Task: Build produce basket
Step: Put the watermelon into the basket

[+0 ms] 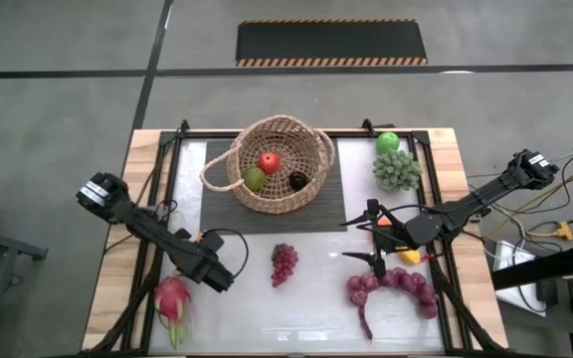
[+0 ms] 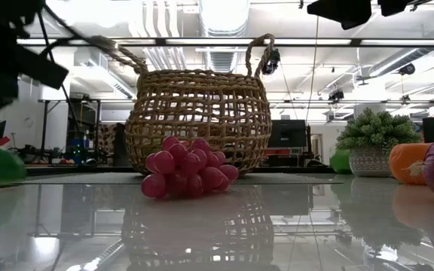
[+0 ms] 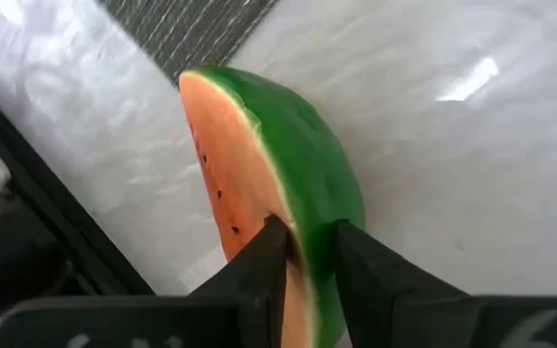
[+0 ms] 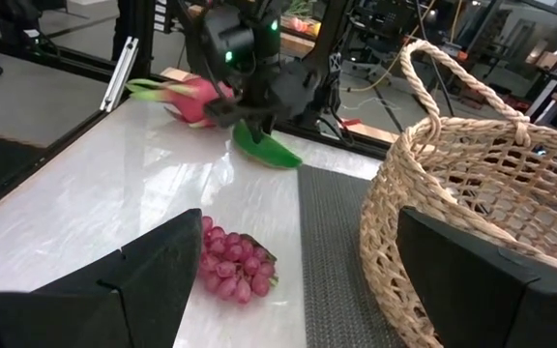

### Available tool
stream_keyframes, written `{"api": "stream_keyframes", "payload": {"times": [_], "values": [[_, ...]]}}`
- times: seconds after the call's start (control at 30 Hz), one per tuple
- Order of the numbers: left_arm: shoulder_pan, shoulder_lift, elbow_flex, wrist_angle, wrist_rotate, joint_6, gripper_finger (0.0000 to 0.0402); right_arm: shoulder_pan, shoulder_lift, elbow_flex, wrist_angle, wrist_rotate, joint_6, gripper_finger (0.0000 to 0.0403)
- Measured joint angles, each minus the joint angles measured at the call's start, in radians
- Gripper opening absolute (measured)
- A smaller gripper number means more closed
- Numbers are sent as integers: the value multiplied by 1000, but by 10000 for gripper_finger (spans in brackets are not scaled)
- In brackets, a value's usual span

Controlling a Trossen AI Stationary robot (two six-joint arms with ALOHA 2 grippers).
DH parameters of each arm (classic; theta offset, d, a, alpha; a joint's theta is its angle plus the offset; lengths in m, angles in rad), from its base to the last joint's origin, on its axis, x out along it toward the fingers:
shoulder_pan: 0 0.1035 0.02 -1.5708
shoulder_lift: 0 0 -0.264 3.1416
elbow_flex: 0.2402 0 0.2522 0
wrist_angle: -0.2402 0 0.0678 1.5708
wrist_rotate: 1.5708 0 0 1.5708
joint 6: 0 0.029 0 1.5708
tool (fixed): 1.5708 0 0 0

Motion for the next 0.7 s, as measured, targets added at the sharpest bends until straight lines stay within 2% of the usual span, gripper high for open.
{"api": "stream_keyframes", "payload": {"times": [0.23,0.47,0.57,0.7], "values": [[-51,-95,70,-53,-139,49,53,0,0,0,0,1,2,327],[-120,-202,136,-4,-325,106,53,0,0,0,0,6,12,327],[-153,-238,144,106,-399,238,52,0,0,0,0,6,21,327],[-181,-290,127,396,-530,546,52,0,0,0,2,6,33,327]]}}
